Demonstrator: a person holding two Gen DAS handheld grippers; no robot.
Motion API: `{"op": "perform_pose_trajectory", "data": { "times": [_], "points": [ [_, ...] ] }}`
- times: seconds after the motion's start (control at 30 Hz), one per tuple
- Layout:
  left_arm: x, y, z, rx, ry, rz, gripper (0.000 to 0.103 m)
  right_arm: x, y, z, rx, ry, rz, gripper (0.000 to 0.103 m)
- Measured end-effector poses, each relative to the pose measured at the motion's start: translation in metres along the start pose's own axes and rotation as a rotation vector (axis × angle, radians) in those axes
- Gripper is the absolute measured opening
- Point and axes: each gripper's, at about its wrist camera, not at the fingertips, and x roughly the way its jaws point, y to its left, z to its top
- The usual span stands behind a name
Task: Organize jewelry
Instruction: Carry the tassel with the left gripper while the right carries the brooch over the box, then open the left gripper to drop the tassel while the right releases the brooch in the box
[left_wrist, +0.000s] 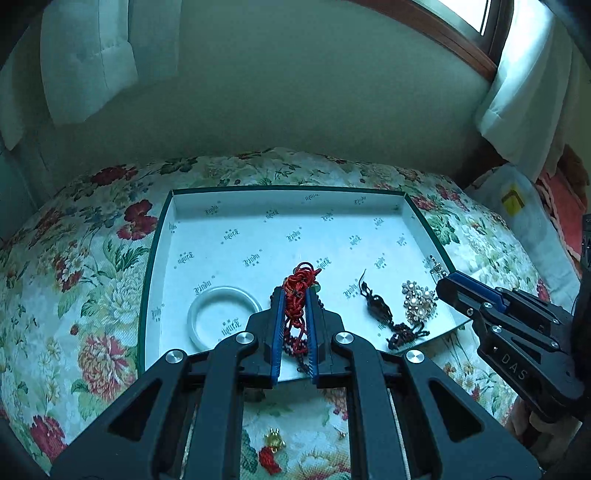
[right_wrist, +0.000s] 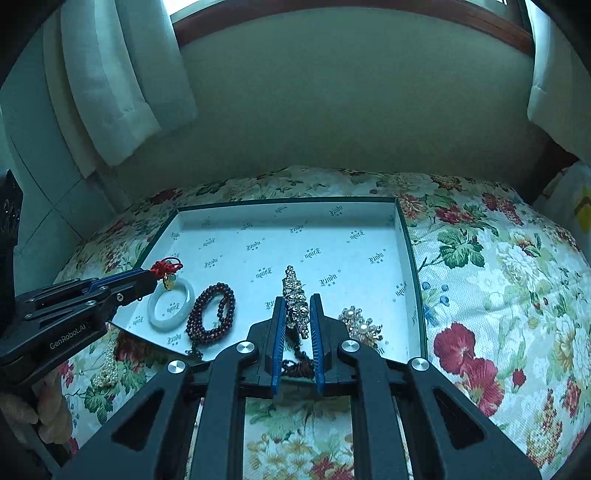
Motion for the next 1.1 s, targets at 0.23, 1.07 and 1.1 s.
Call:
{"op": "perform_pose_trajectory", "data": {
  "times": [0.23,1.07,1.1],
  "points": [
    [0.039,0.017,0.017,-0.001,0.031,0.055,0.011,0.04,-0.006,0.009,0.003,0.035,-0.025,0.013],
    [0.097,0.037,0.024,-0.018,0.106,0.118,0.046,0.086,-0.017,0.007,0.011,0.101,-0.061,0.033],
    [0.095,0.037,0.024,-0.018,0.102,0.118,0.047,0.084,-0.017,0.007,0.015,0.093,-0.063,0.047]
  ]
}}
